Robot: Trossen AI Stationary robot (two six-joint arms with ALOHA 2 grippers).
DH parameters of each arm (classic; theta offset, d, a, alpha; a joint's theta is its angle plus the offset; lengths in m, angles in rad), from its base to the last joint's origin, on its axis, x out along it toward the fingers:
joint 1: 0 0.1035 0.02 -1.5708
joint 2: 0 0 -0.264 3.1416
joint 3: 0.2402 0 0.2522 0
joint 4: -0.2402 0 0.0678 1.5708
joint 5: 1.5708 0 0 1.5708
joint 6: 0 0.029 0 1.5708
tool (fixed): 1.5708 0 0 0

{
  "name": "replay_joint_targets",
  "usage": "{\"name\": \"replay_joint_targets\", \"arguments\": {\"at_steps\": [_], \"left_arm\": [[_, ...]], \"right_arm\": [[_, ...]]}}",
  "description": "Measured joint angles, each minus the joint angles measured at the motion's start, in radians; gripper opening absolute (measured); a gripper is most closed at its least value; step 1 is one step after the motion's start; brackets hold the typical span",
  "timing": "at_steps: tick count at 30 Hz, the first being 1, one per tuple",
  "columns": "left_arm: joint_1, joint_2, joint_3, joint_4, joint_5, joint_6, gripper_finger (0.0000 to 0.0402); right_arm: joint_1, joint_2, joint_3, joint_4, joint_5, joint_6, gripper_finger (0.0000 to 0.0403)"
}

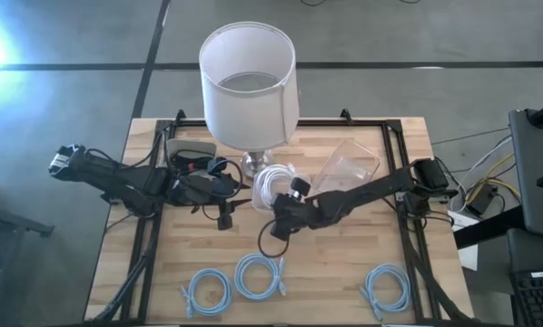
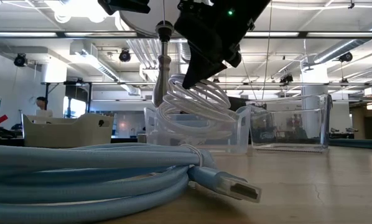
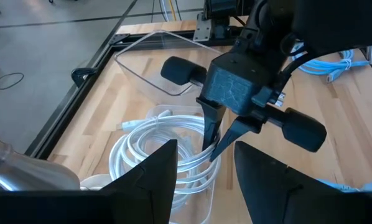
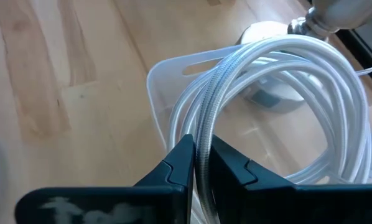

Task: Pick & Place USB Port
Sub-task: Put the white USB cable into the left transparent bin

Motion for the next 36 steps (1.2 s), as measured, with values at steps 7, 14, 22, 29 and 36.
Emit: {"name": "replay_joint_targets", "arguments": {"at_steps": [7, 14, 22, 29, 36], "left_arm": [[0.0, 0.0, 0.0, -0.003, 0.0, -0.016, 0.0163], [0.0, 0.0, 0.0, -0.004, 0.0, -0.017, 0.0163], [0.0, 0.0, 0.0, -0.005, 0.0, -0.018, 0.0163], [0.0, 0.0, 0.0, -0.005, 0.0, -0.018, 0.0163], [0.0, 0.0, 0.0, -0.005, 0.0, -0.018, 0.0163]], "right_arm": [[-0.008, 0.0, 0.0, 0.0, -0.012, -0.002, 0.0038], [-0.009, 0.0, -0.001, 0.0, -0.015, -0.003, 0.0038], [-0.009, 0.0, -0.001, 0.0, -0.015, 0.019, 0.0038], [-0.009, -0.001, -0.003, 0.0, 0.004, 0.029, 0.0039], [-0.007, -0.001, -0.005, -0.001, 0.027, 0.007, 0.0096]]}}
